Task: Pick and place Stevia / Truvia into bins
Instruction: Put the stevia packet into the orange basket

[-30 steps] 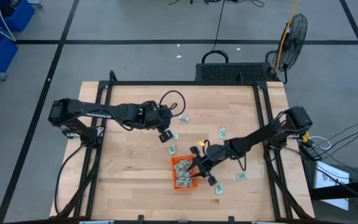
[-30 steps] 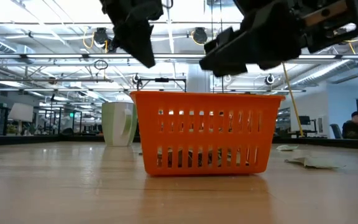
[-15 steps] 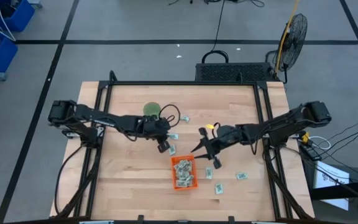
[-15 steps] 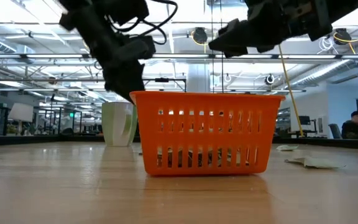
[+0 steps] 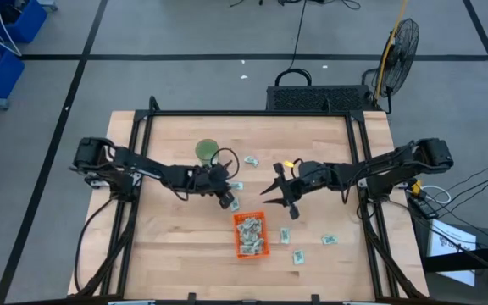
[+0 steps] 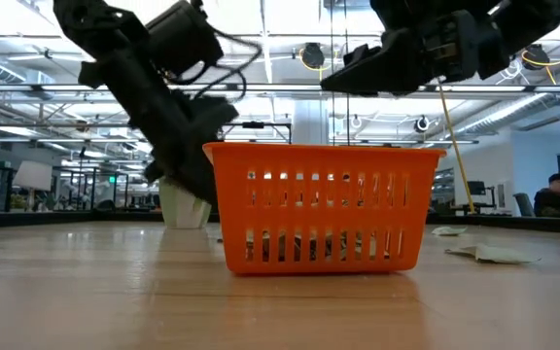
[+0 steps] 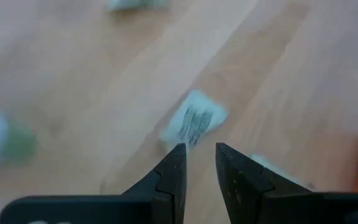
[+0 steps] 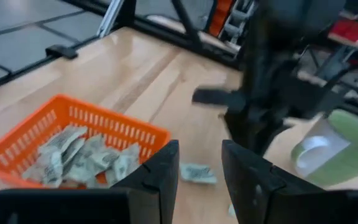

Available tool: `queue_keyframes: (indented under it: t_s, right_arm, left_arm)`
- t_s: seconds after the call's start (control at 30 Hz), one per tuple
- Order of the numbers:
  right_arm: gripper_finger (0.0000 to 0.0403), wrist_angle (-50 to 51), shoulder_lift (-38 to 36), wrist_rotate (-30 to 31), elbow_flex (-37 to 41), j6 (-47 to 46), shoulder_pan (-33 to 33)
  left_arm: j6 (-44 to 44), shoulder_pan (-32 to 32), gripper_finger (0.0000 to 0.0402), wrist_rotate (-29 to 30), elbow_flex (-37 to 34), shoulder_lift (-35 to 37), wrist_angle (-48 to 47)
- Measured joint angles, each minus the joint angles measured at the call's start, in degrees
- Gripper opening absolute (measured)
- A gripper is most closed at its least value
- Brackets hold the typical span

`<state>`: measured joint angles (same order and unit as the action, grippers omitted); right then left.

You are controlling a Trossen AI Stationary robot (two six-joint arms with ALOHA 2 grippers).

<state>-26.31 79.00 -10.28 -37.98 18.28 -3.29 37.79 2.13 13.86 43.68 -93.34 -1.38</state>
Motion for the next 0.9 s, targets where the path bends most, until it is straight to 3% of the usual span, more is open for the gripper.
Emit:
queue_keyframes:
  t_s: [0.1, 0.23, 0.9]
  right_arm:
    - [0.0112, -0.66, -0.07, -0.02, 0.0, 0.72, 0.32]
    - [0.0113, -1.28, -0.02, -0.05, 0.0, 0.88, 0.33]
    - [0.0114, -2.02, -0.02, -0.3, 0.0, 0.46, 0.3]
  left_arm:
    - [8.16, -0.14, 0.009, 0.73, -0.13, -2.26, 1.39]
    - [12.22, -0.05, 0.009, 1.75, -0.07, -4.19, 2.11]
    - [9.87, -0.67, 0.0078, 4.23, -0.07, -8.08, 7.55]
